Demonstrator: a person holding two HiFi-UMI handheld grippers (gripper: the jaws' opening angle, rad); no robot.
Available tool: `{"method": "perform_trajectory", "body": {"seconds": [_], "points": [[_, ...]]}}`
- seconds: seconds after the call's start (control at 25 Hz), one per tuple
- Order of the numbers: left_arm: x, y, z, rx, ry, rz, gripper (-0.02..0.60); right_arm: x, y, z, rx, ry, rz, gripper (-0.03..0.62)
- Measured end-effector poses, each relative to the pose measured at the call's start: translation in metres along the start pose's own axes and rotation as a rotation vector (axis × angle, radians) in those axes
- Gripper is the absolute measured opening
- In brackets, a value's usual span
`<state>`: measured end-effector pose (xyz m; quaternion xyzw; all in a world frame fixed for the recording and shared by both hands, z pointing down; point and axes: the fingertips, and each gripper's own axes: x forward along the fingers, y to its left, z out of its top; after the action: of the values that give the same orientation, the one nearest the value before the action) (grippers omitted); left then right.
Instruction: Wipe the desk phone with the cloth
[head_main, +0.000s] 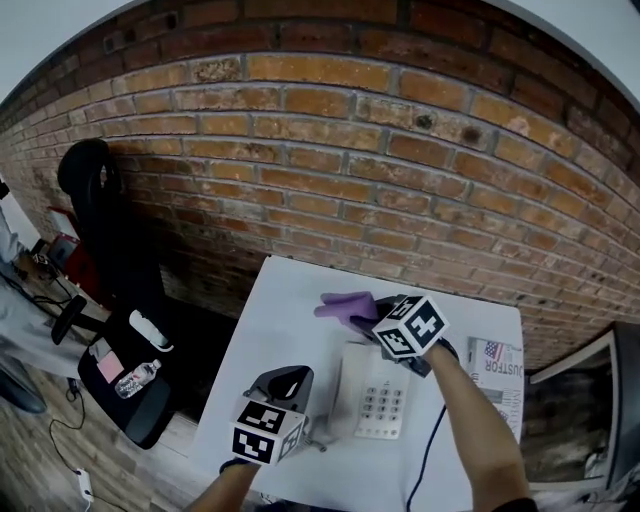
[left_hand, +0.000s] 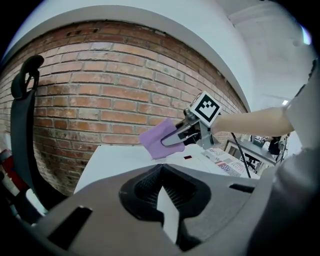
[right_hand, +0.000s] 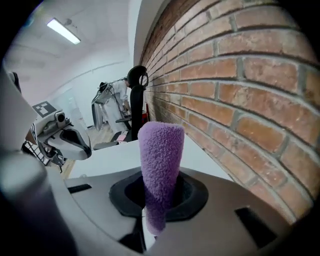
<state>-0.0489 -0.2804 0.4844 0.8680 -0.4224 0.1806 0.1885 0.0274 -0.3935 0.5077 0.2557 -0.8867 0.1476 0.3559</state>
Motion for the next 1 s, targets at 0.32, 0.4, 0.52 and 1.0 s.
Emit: {"method": "perform_trajectory", "body": {"seconds": [0.32,0.4,0.52,1.0], "points": [[0.006,0.016,-0.007,-0.010,0.034,0.059,0.005,0.040,0.018,-0.028,0.072,0.206,0.326,0.044],[0.006,0.019,-0.010,-0.020,0.036,0.067,0.005,0.039,0.017,-0.030,0.100,0.222,0.356,0.044],[0.010,0.018,-0.011,-0.021,0.037,0.065,0.005,0.035,0.014,-0.035,0.111,0.241,0.376,0.044],[0.029,-0.002,-0.008,0.003,0.046,0.011,0.005,0.004,-0.008,-0.069,0.157,0.255,0.328,0.044]]}}
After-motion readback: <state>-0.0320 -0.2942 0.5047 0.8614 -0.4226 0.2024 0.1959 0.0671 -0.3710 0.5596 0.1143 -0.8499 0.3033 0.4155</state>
